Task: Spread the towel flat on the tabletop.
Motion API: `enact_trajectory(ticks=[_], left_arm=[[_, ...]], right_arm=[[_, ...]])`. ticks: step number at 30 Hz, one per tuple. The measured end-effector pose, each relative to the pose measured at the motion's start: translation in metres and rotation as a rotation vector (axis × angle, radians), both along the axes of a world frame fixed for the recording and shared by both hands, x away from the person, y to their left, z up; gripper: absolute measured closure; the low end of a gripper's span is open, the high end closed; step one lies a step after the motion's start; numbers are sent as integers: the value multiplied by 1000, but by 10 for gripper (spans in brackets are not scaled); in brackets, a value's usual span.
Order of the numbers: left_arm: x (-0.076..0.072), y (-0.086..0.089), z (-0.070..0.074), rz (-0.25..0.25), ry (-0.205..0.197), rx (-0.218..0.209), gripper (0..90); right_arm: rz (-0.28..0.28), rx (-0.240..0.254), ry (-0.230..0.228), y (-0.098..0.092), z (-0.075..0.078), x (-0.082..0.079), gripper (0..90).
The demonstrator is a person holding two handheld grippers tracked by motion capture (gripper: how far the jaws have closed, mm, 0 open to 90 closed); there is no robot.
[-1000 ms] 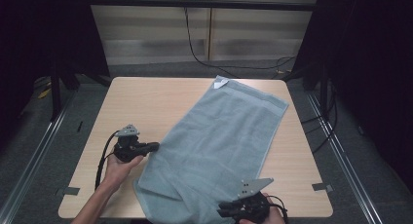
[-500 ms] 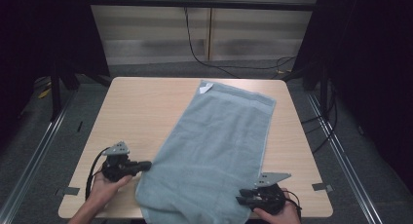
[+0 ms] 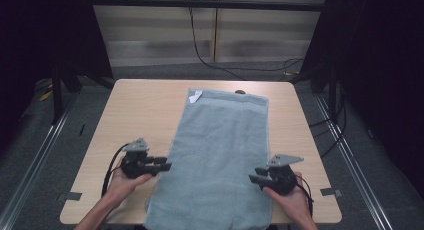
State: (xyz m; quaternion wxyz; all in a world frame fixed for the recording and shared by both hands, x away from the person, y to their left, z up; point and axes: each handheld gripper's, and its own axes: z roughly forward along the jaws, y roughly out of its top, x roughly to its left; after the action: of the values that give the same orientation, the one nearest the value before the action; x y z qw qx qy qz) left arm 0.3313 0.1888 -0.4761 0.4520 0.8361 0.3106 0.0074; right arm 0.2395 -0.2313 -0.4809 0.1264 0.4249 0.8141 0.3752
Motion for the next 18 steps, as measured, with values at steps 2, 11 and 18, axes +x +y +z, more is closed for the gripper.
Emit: enact_trajectory(ticks=[2,11,18], left_arm=[[16,-18,-7,1,-17,57,636],[-7,-22,-25,-39,-45,143,674],[-63,-3,-23,-98,-10,122,694]], right_arm=[[-55,13,-9,-1,-3,21,618],[-115,-58,19,-4,-18,39,547],[-67,-34,-4,0,-21,36,547]])
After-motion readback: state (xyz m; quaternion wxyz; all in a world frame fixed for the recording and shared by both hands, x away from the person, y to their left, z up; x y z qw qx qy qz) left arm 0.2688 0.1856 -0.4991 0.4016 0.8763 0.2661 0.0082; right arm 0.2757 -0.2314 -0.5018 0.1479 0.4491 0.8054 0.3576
